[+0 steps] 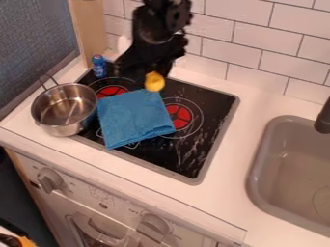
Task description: Placed the yellow knife to the upper side of the right burner
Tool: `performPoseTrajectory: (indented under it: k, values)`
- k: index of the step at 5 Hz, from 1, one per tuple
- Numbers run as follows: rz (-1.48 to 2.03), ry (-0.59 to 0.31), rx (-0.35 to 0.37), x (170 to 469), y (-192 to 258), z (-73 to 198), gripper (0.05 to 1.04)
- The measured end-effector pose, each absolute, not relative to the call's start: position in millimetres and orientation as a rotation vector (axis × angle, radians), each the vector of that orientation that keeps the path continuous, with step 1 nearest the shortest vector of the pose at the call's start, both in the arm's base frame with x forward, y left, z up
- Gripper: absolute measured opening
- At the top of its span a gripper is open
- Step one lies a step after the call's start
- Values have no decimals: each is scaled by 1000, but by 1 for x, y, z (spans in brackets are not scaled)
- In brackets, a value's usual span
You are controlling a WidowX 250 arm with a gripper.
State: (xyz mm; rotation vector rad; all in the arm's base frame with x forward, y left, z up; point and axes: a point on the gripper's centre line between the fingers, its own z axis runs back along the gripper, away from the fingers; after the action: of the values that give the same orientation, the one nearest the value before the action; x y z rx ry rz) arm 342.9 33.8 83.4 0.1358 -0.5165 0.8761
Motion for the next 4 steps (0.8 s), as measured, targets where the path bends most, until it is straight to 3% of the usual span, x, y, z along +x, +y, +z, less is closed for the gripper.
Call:
performPoseTrajectory:
  k: [2,4]
  values:
    - [717,-502,113,356,-23,77,478]
    - [671,-427,149,361,-41,40,478]
